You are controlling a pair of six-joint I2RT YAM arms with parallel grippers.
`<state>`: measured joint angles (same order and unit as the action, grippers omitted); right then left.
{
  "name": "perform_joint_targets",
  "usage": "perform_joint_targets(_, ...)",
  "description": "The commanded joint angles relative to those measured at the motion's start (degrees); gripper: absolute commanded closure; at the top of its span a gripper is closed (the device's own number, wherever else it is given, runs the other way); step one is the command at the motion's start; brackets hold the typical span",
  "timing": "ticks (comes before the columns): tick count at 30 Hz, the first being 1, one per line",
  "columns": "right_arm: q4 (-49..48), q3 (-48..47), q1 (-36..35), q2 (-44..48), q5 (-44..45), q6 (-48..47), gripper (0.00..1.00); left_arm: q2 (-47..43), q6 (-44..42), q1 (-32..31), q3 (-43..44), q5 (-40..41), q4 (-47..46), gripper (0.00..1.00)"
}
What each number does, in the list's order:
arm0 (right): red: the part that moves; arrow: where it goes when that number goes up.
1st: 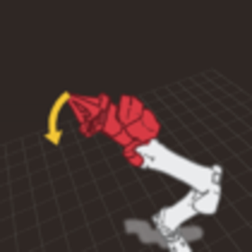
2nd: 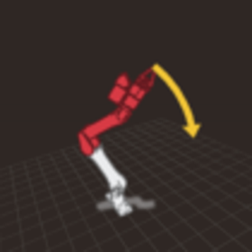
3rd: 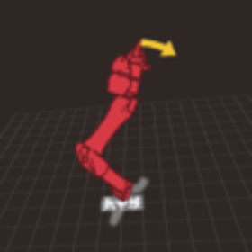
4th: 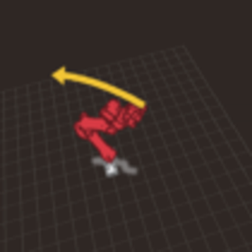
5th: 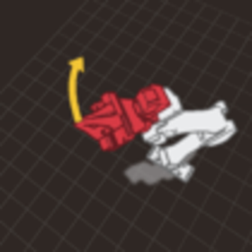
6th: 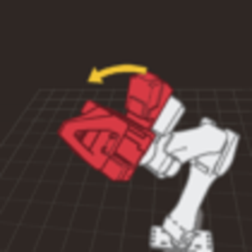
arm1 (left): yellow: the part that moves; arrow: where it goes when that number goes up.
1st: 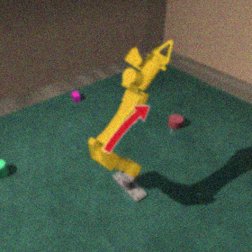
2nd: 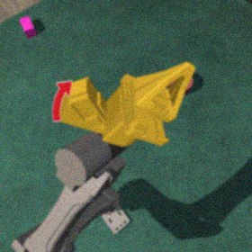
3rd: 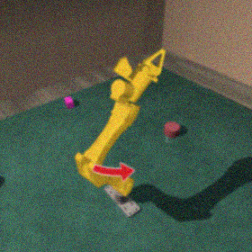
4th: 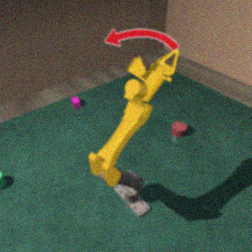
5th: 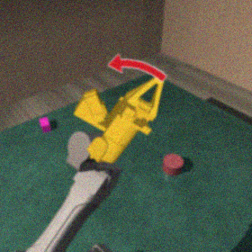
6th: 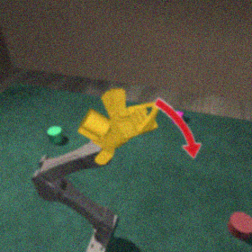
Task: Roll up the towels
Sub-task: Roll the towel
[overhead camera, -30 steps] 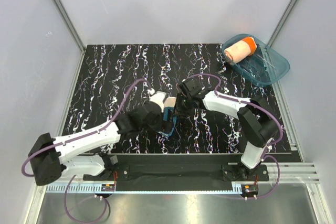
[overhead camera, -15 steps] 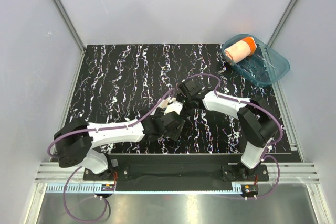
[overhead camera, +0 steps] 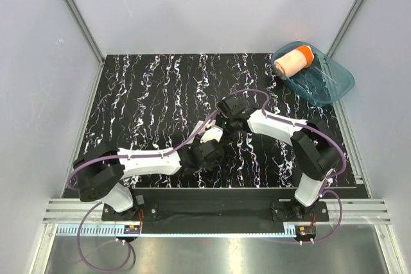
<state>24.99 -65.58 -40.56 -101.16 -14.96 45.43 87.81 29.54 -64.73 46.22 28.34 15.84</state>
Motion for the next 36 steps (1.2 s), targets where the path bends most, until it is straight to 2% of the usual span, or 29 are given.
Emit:
perform_joint_targets(1, 5.9, -2.4, -0.7, 2.5, -2.6, -2.0, 0.75, 1.2, 2.0, 1.2, -2.6, -2.4, 1.5, 0.52)
perform_joint_targets(3, 7.1, -2.6, -0.7, 2.8, -2.3, -2.5, 0.72, 1.7, 1.9, 2.3, -2.7, -3.9, 1.2, 0.62)
perform_joint_targets(5, 8.3, -3.2, -0.6, 3.3, -1.3, -3.4, 0.57, 1.7, 1.8, 3.1, -3.1, -4.9, 0.8, 0.66)
perform_joint_targets(7, 10.8, -4.3, -0.5, 4.2, 0.9, -4.5, 0.37, 0.8, 1.5, 4.3, -3.8, -6.9, -0.2, 0.68)
perform_joint_targets(10, 13.8, -6.5, -0.1, 6.5, 4.3, -5.6, 0.25, -1.1, 1.3, 6.5, -5.2, -11.1, -1.8, 0.7)
perform_joint_targets(11, 14.8, -7.3, 0.0, 7.0, 5.4, -5.9, 0.15, -1.6, 1.3, 7.6, -5.8, -12.4, -2.0, 0.7)
perform_joint_targets(14, 18.8, -10.8, 0.9, 9.4, 9.9, -6.7, 0.05, -3.0, 1.3, 10.0, -5.7, -17.0, -2.6, 0.7)
perform_joint_targets(17, 21.5, -13.2, 2.8, 12.2, 13.2, -7.2, 0.0, -5.0, 1.4, 13.5, -5.6, -23.8, -3.6, 0.71)
perform_joint_targets(20, 22.5, -12.8, 5.0, 15.6, 16.0, -7.5, 0.0, -6.2, 1.8, 17.9, -5.3, -32.9, -4.5, 0.72)
perform_joint_targets(24, 19.3, -9.3, 6.5, 21.0, 15.1, -7.3, 0.0, -4.8, 2.2, 22.4, -5.7, -39.0, -5.7, 0.74)
perform_joint_targets(26, 15.2, -5.2, 6.5, 23.2, 11.1, -7.6, 0.0, -3.3, 2.5, 25.5, -6.4, -44.9, -7.6, 0.74)
perform_joint_targets(27, 9.6, -1.7, 6.5, 25.3, 5.8, -7.8, 0.01, -2.6, 3.0, 26.7, -6.7, -47.2, -9.1, 0.74)
perform_joint_targets(30, -0.9, 5.5, 6.5, 28.4, -1.1, -5.4, 0.0, -0.1, 3.6, 30.9, -6.4, -54.4, -10.6, 0.74)
perform_joint_targets(36, -14.8, 14.1, 6.5, 26.0, -7.6, -2.9, 0.0, 3.4, 7.7, 36.9, -7.5, -64.9, -18.7, 0.71)
